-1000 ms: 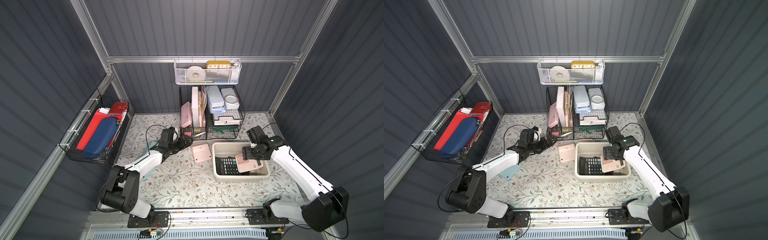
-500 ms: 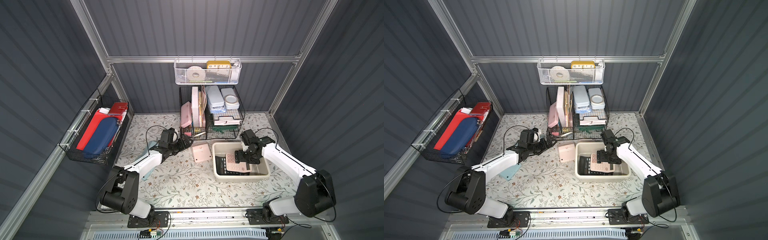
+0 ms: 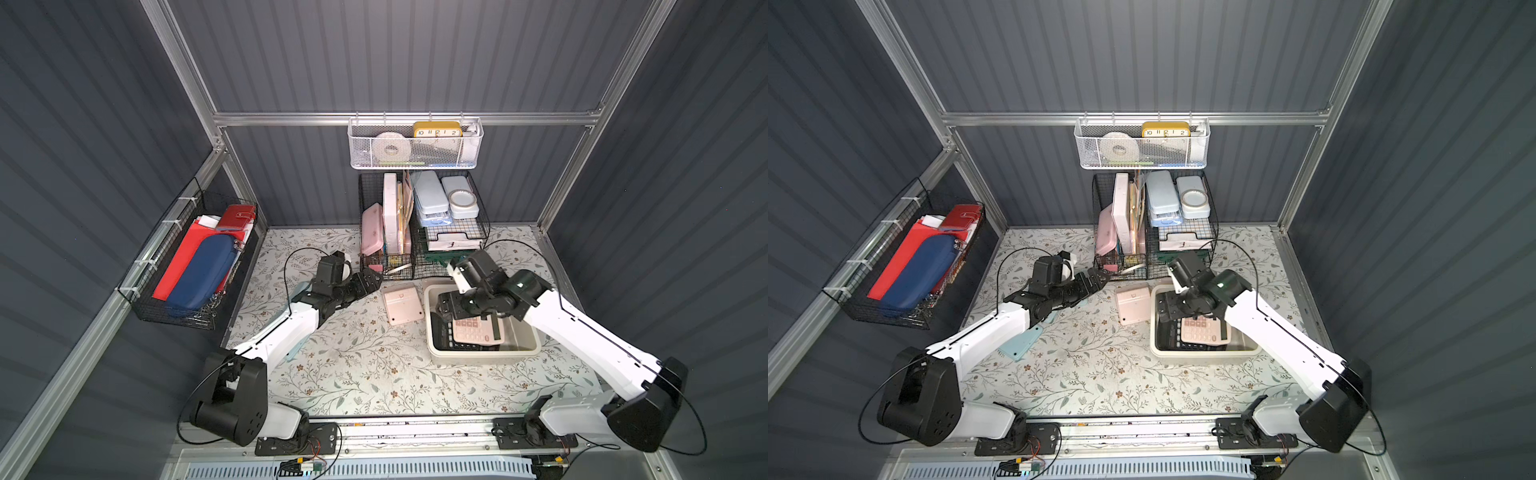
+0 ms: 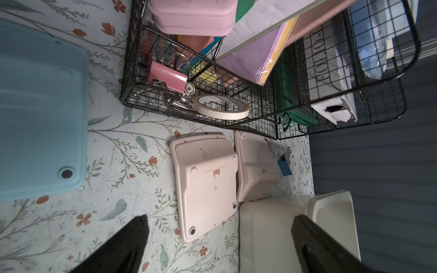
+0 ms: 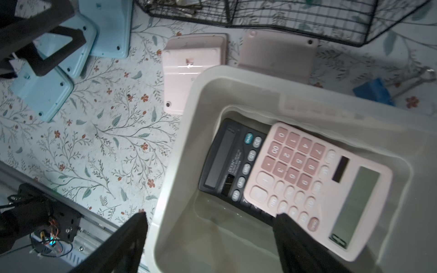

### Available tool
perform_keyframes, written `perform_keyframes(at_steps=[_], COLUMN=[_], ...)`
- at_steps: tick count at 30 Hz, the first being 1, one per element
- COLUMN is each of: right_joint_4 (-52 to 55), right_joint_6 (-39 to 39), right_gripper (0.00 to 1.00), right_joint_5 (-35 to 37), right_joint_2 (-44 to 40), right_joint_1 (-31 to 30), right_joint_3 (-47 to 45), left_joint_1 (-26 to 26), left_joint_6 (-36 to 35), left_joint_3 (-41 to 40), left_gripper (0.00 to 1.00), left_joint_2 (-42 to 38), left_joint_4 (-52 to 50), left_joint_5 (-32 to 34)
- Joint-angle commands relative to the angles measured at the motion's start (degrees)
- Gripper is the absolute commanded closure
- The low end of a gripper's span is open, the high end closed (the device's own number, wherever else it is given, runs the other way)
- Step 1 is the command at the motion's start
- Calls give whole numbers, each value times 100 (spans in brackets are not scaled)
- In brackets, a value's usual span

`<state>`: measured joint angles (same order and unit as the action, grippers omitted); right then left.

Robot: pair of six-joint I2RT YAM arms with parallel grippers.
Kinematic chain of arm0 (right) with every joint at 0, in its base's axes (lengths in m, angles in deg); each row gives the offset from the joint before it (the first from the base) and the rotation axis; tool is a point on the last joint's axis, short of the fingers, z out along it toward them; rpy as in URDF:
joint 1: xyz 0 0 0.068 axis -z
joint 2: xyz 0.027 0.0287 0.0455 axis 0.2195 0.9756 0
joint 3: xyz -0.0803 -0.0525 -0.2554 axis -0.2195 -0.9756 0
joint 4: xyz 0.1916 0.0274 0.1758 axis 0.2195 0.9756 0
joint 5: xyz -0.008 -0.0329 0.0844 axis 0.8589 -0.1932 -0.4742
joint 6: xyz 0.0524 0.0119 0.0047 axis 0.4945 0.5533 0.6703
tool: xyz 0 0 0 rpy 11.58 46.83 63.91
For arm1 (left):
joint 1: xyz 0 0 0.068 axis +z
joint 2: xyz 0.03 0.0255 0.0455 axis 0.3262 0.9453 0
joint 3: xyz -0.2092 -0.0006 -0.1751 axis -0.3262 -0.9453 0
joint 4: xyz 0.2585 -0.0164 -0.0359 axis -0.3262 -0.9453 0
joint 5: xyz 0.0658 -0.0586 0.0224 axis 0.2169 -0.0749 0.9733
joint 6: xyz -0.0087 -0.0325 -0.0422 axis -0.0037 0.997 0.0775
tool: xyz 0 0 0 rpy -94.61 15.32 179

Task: Put the calculator in the storage box
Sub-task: Adjust the storage box at the center of the board.

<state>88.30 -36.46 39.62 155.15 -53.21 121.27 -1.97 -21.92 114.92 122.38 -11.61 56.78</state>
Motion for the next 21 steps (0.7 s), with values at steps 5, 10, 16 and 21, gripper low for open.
perform_keyframes(at_steps=[5, 10, 16, 21], right_joint_4=[-322, -277, 343, 599], right_joint_6=[152, 254, 303, 284], right_gripper=[12, 12, 10, 10], right_joint_5=[1, -75, 724, 1189], right_joint_2=[987, 1647, 2077, 1842], right_joint_1=[-875, -1005, -878, -462], right_joint_3=[833, 1083, 1169, 737], left_joint_1=[28, 36, 59, 69], left_joint_6=[6, 26, 31, 28], left_joint_3=[-61, -113, -185, -242], left_gripper=[1, 1, 1, 1], left_joint_2=[-248, -245, -209, -187], left_joint_4=[-317, -316, -287, -234], left_joint_5=[369, 390, 381, 346])
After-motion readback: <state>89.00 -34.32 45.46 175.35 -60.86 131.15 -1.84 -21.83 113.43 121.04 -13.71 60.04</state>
